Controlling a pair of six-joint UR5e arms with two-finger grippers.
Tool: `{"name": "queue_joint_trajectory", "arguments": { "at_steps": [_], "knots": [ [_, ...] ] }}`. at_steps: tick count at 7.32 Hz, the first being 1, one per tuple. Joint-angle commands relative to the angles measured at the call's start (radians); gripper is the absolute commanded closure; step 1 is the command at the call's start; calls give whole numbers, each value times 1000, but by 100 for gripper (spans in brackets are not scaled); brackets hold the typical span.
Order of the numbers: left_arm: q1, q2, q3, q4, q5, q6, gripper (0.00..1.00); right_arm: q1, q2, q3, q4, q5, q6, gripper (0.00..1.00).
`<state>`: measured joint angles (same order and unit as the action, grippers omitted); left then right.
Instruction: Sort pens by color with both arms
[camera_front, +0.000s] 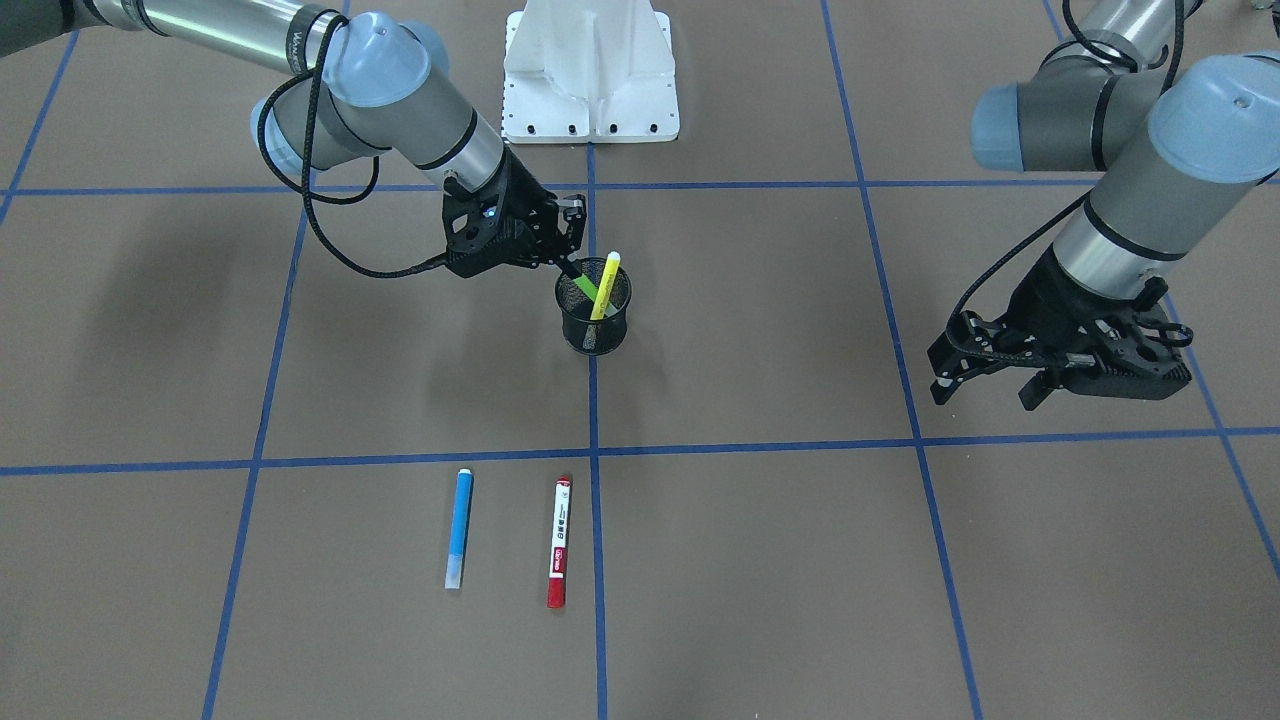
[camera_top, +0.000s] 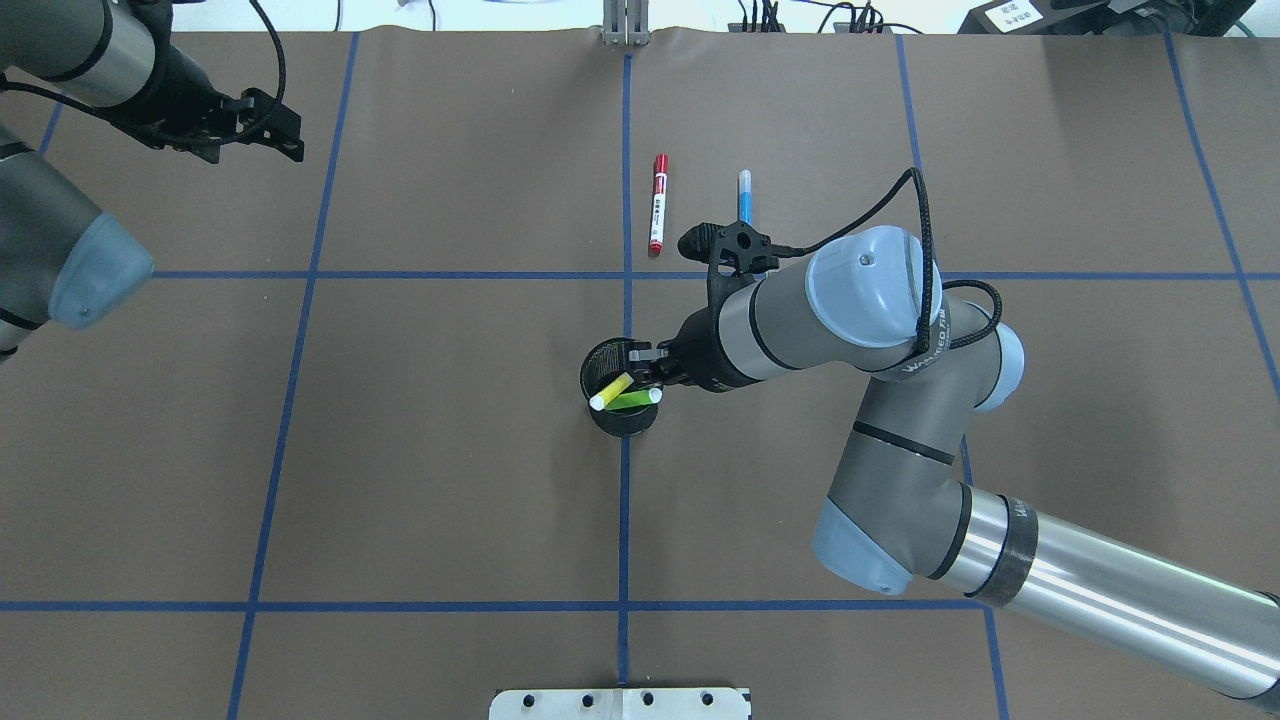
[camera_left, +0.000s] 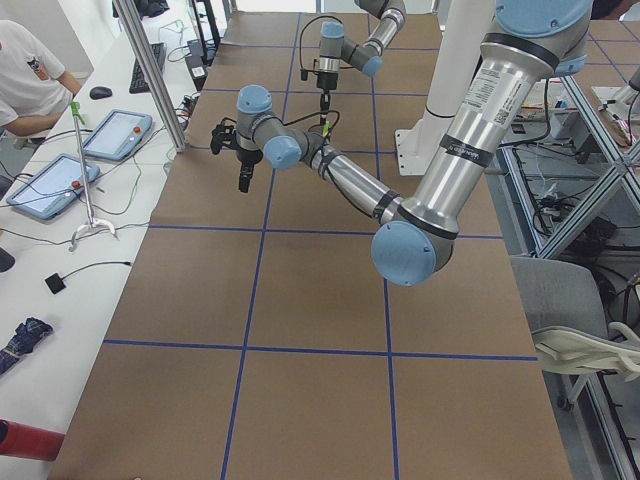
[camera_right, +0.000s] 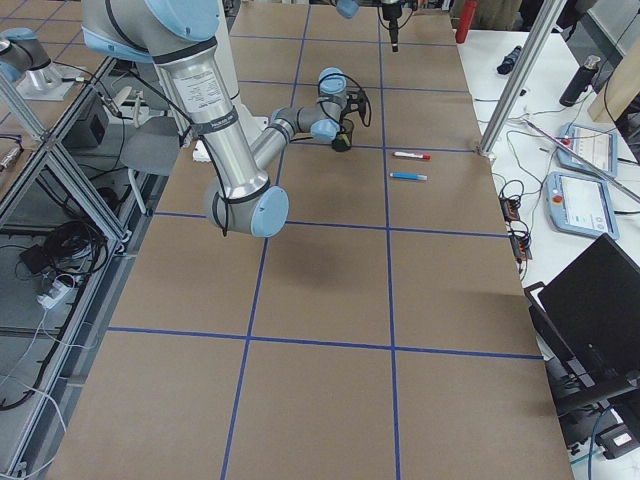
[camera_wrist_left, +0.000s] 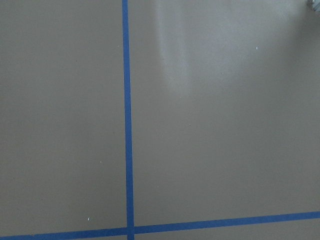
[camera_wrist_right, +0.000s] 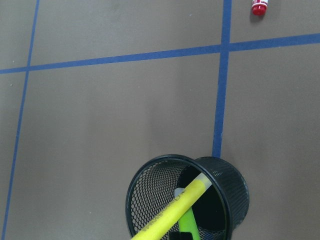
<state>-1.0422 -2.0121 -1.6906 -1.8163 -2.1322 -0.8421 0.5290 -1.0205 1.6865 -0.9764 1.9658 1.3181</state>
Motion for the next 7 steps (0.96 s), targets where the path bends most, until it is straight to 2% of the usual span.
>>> {"name": "queue_joint_trajectory", "arguments": {
  "at_steps": [1,3,7],
  "knots": [
    [-1,0,0,0,0,0,2,0,0,4,-36,-5,1,39],
    [1,-2,0,0,0,-20,2,6,-4,16,-42,-4,1,38],
    [1,-14,0,2,0,-37,2,0,-6,16,-68,-5,1,42]
  ]
}}
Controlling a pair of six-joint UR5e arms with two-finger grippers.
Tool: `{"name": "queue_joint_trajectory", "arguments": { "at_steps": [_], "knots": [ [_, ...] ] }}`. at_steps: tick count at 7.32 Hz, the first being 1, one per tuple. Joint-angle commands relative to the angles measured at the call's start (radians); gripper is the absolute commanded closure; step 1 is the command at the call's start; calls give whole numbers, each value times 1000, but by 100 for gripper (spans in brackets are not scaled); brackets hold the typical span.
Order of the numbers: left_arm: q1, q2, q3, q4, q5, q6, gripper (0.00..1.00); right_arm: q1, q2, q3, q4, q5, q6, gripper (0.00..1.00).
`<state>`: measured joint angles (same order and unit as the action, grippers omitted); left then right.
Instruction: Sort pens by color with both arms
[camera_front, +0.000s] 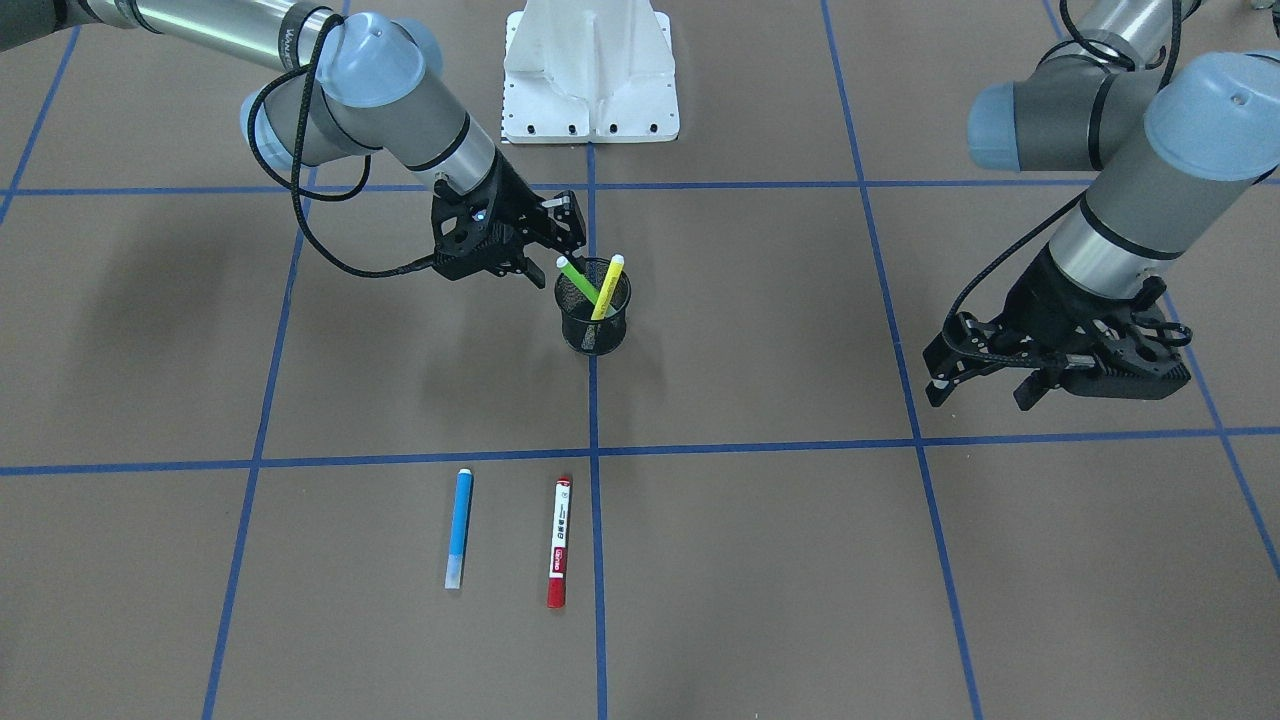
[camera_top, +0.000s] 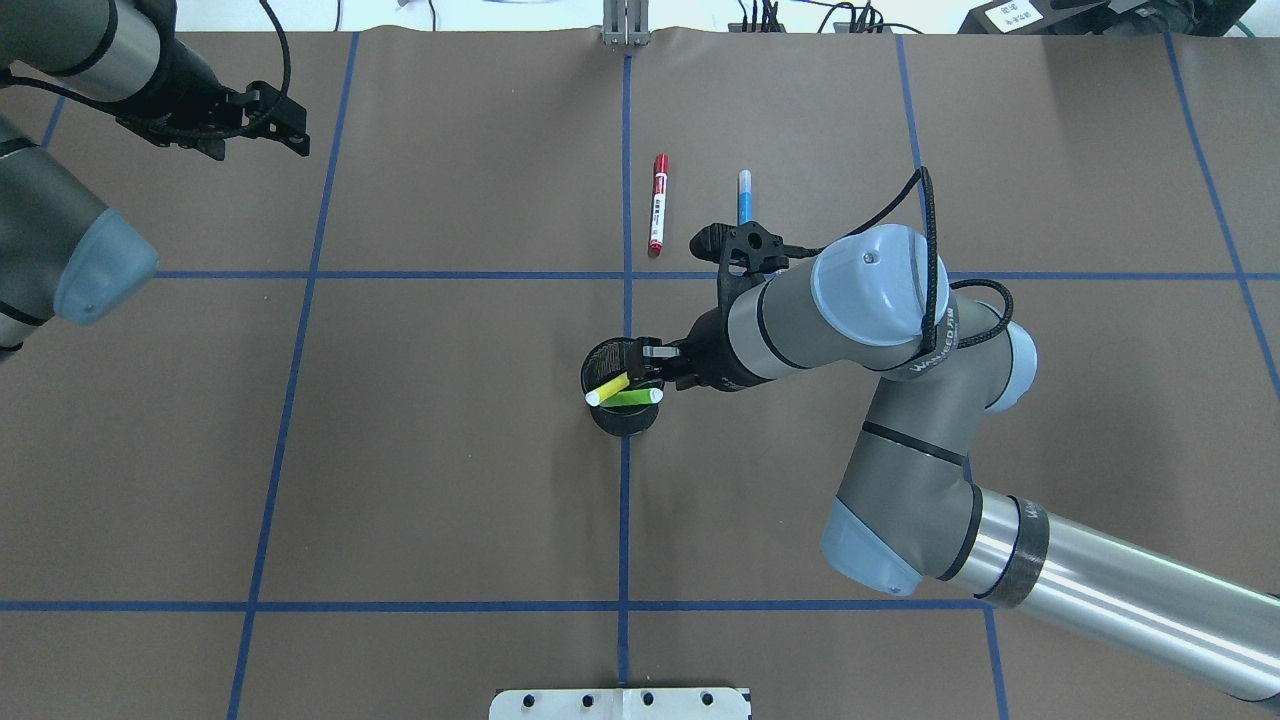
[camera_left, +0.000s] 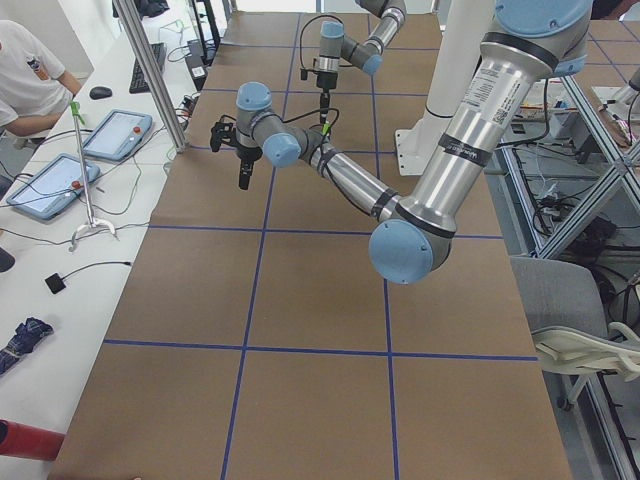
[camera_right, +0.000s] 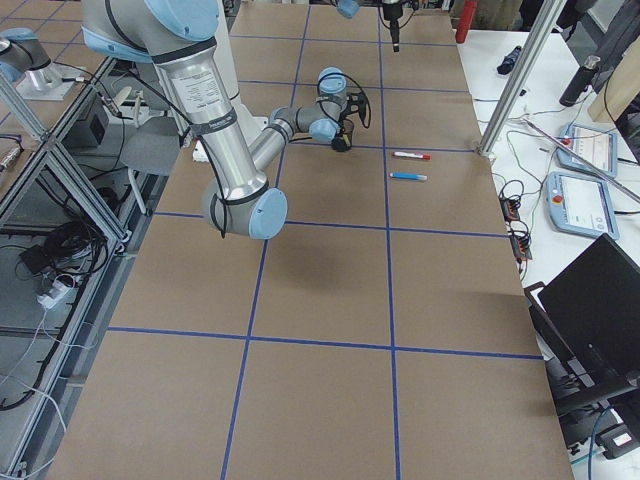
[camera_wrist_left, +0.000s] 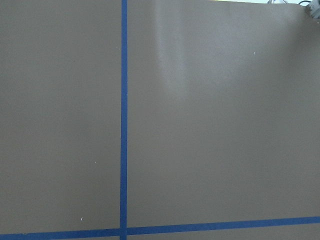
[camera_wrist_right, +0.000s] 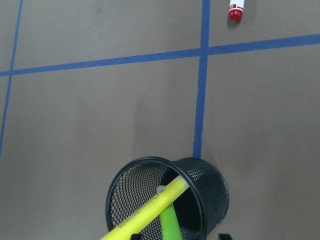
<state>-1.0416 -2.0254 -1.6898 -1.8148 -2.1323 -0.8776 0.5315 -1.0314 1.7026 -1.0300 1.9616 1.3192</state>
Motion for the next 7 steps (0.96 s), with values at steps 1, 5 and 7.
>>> {"name": "queue_joint_trajectory", "arguments": {
  "at_steps": [1,5,7],
  "knots": [
    [0,-1,-1,0,0,-1,2,-4,10,0,-16,-1,0,43],
    [0,-1,-2,0,0,-1,2,-15,10,0,-16,-4,0,86],
    [0,-1,-13,2,0,-3,2,-15,10,2,-16,-4,0,100]
  ]
}}
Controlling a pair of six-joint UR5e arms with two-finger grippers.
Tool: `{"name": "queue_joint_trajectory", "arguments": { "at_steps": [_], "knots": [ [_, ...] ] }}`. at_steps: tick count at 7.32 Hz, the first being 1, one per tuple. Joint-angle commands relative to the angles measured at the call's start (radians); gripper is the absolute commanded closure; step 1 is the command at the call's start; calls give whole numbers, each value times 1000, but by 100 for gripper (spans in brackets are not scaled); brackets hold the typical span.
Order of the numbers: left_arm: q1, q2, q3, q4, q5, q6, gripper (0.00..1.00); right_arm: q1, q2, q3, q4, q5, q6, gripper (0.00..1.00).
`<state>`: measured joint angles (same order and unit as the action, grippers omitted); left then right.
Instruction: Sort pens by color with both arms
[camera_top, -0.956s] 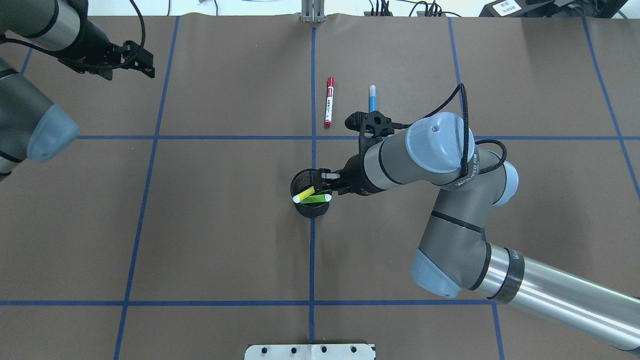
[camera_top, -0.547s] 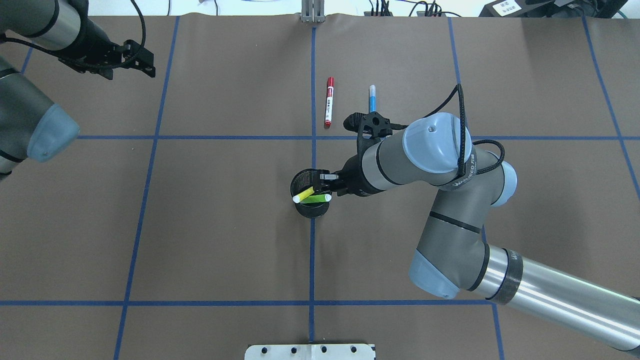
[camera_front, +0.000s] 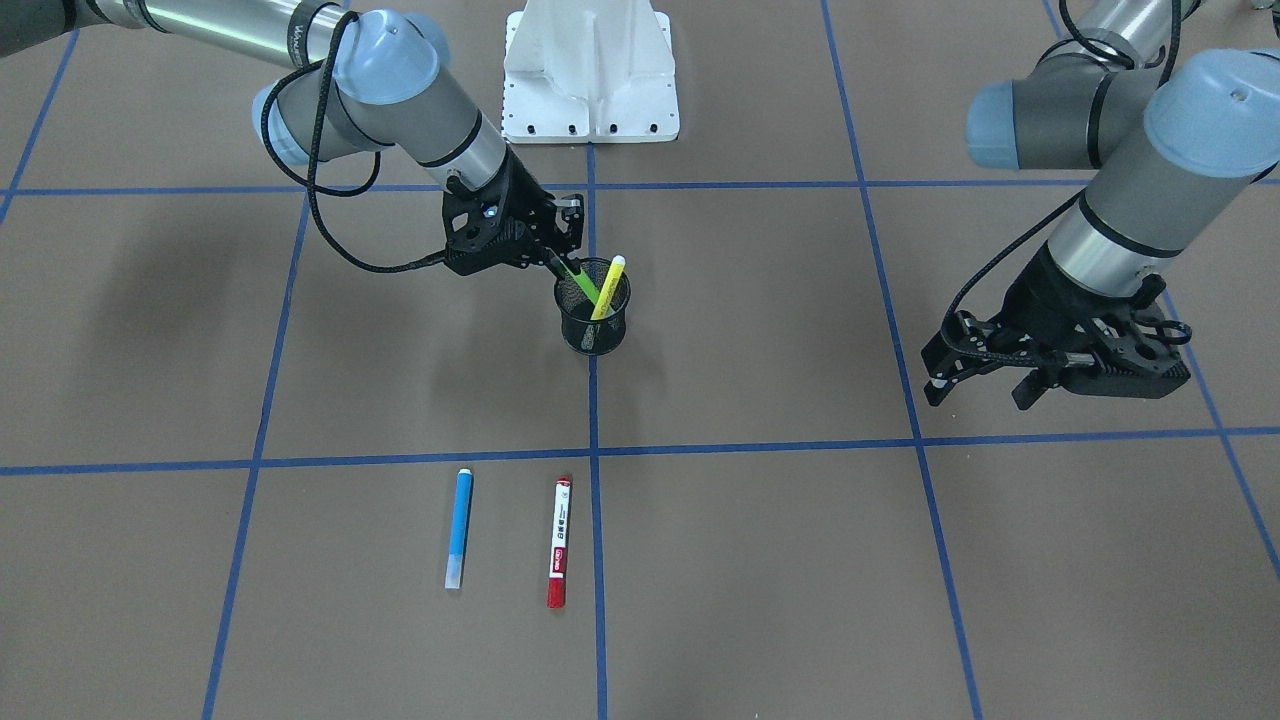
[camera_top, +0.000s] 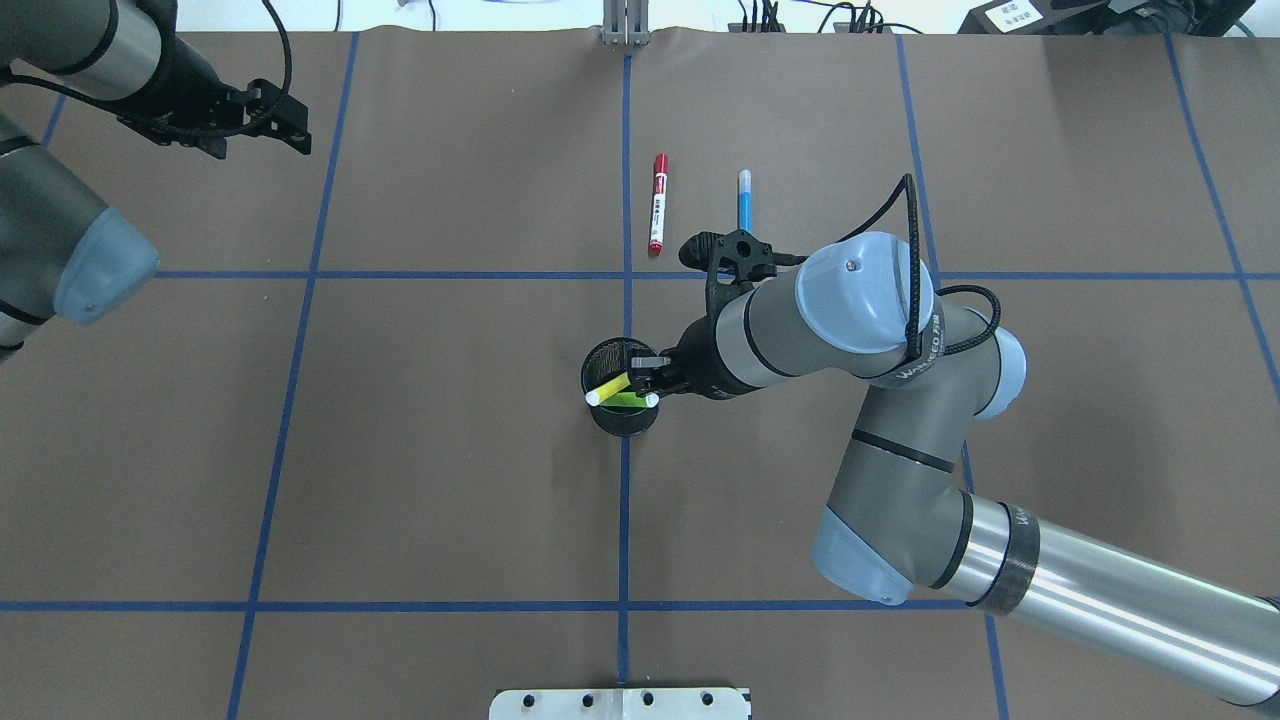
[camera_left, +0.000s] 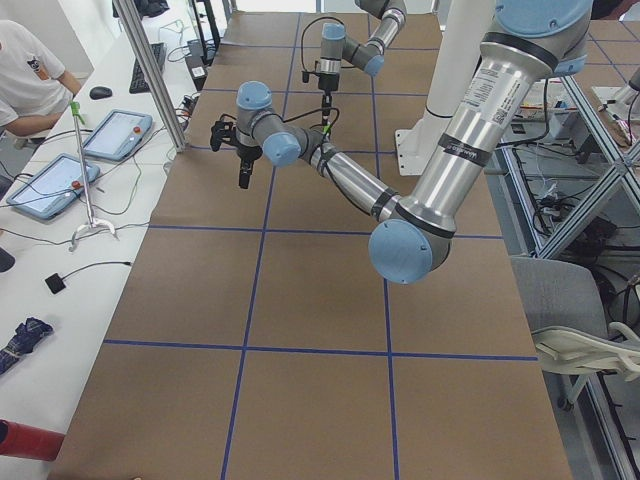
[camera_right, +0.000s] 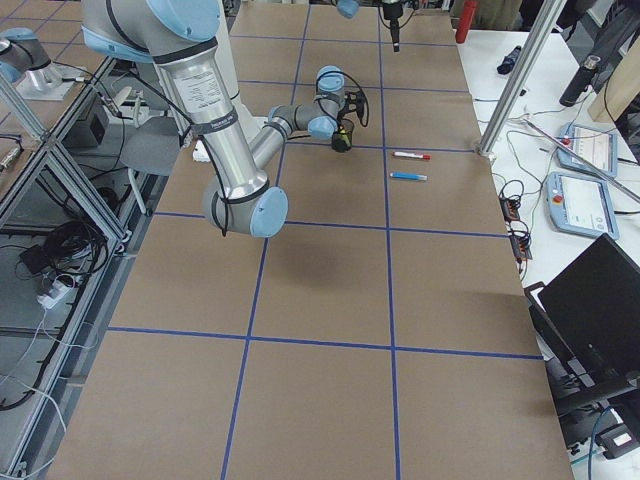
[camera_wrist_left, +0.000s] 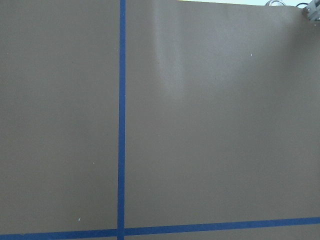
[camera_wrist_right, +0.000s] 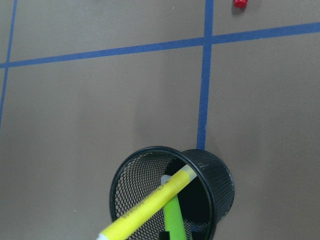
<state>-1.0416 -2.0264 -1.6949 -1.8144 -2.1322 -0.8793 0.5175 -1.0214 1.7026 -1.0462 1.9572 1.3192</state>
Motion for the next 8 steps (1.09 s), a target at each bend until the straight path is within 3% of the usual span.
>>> {"name": "queue_joint_trajectory", "arguments": {
  "at_steps": [1,3,7,8],
  "knots": [
    [0,0,-8,3,0,-1,2,-1,-2,9,0,2,0,100],
    [0,0,-8,3,0,-6,2,9,-3,28,-2,6,0,100],
    [2,-6,-6,1,-2,-24,2,68,1,185,-211,31,-32,100],
    [2,-8,-6,1,-2,-26,2,120,0,201,-242,92,-63,100]
  ]
}}
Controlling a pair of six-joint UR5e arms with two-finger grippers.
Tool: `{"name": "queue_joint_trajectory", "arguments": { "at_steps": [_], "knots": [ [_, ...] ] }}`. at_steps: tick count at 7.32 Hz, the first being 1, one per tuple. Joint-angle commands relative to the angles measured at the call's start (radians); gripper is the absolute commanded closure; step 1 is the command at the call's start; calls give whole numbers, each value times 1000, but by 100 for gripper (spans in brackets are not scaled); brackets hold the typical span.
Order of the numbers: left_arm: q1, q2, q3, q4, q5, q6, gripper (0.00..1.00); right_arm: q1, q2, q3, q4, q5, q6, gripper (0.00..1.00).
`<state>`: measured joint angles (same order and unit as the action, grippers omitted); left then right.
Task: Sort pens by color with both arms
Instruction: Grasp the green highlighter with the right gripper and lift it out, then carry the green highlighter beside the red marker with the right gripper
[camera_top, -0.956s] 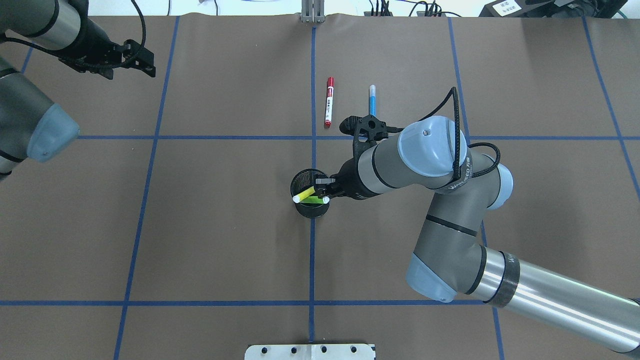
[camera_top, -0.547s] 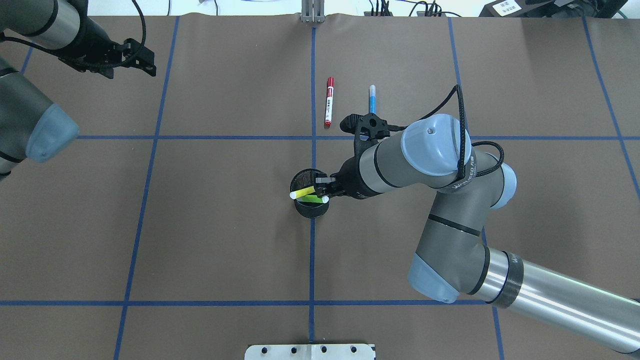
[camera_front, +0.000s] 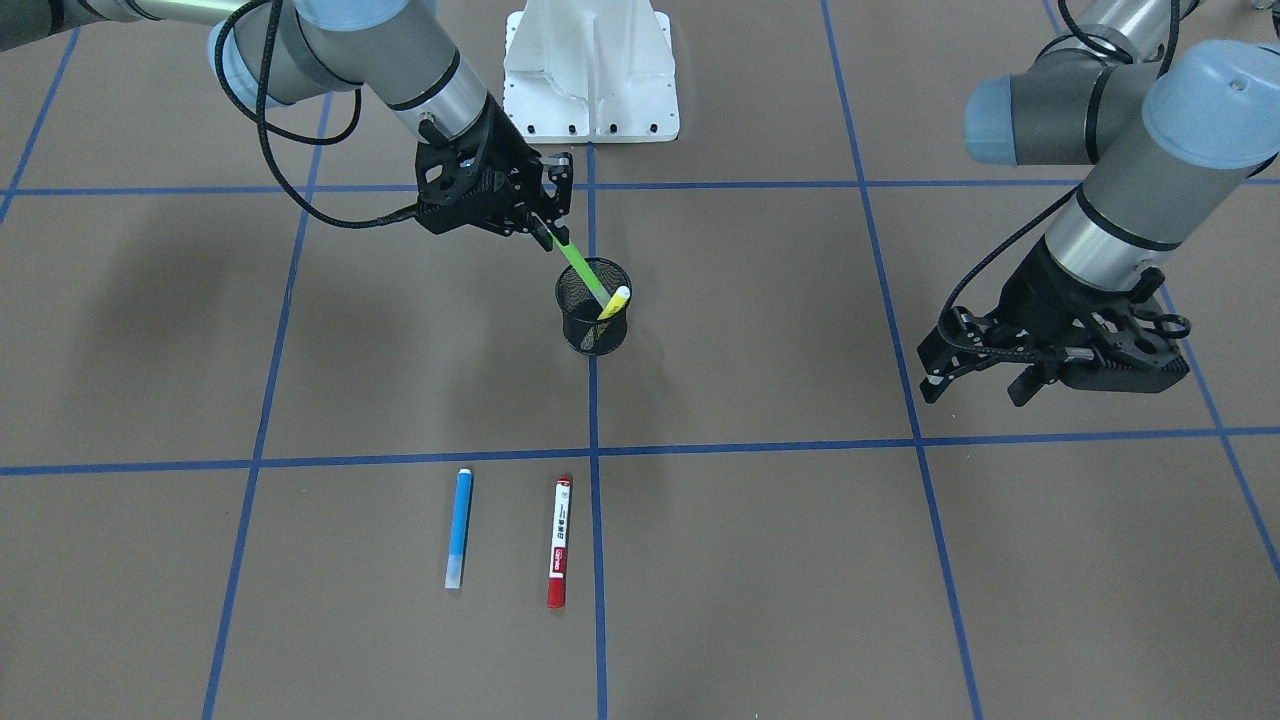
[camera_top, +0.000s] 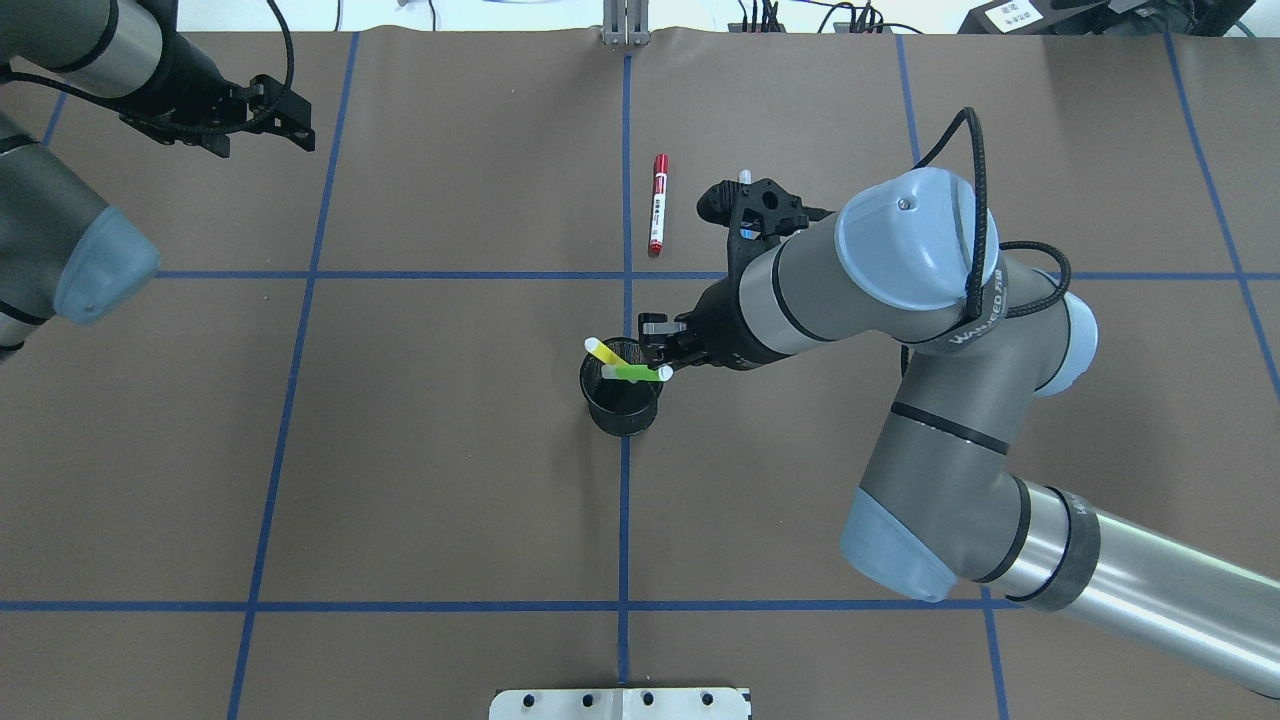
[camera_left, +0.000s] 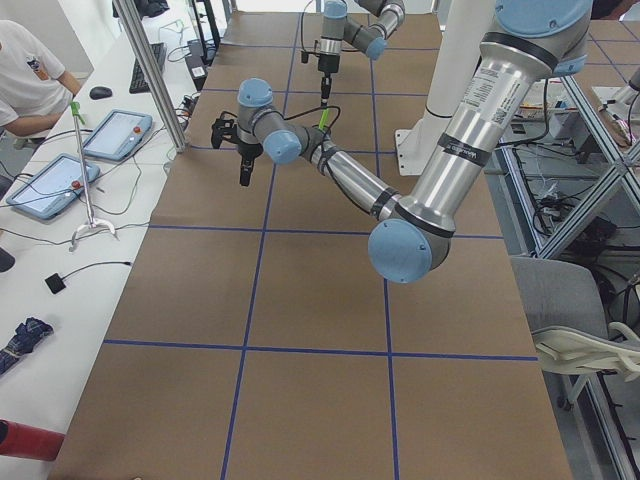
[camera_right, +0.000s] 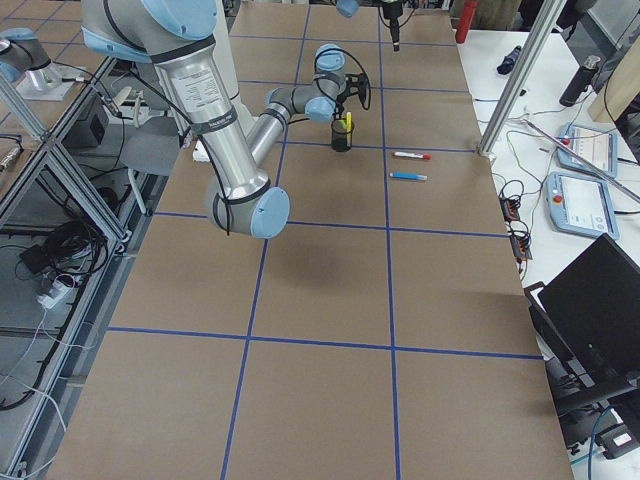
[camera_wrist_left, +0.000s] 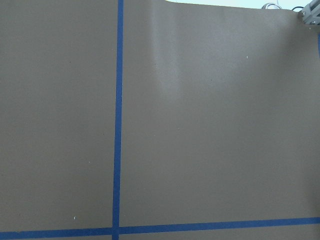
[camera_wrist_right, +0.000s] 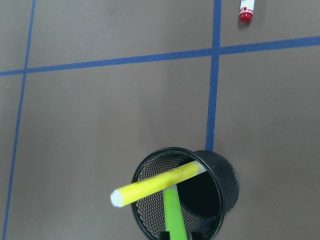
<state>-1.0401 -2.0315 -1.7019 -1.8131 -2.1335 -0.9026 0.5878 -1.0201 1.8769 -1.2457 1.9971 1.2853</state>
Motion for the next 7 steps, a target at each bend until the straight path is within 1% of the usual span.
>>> {"name": "queue_joint_trajectory", "arguments": {
  "at_steps": [1,2,3,4,5,6,7],
  "knots": [
    [0,-3,1,0,0,-2,2,111,-3,31,-57,121,-46,100],
    [2,-3,1,0,0,-2,2,131,0,31,-57,138,-47,100],
    [2,-3,4,0,0,-2,2,142,9,31,-57,129,-69,100],
    [2,-3,4,-2,0,-2,2,153,38,19,-58,86,-70,100],
    [2,-1,4,0,0,-2,2,146,60,-13,-57,-37,-73,100],
    [0,0,1,-2,0,-2,2,145,98,-66,-57,-114,-111,100],
    [0,5,-2,0,0,-4,2,145,159,-135,-54,-194,-106,100]
  ]
}}
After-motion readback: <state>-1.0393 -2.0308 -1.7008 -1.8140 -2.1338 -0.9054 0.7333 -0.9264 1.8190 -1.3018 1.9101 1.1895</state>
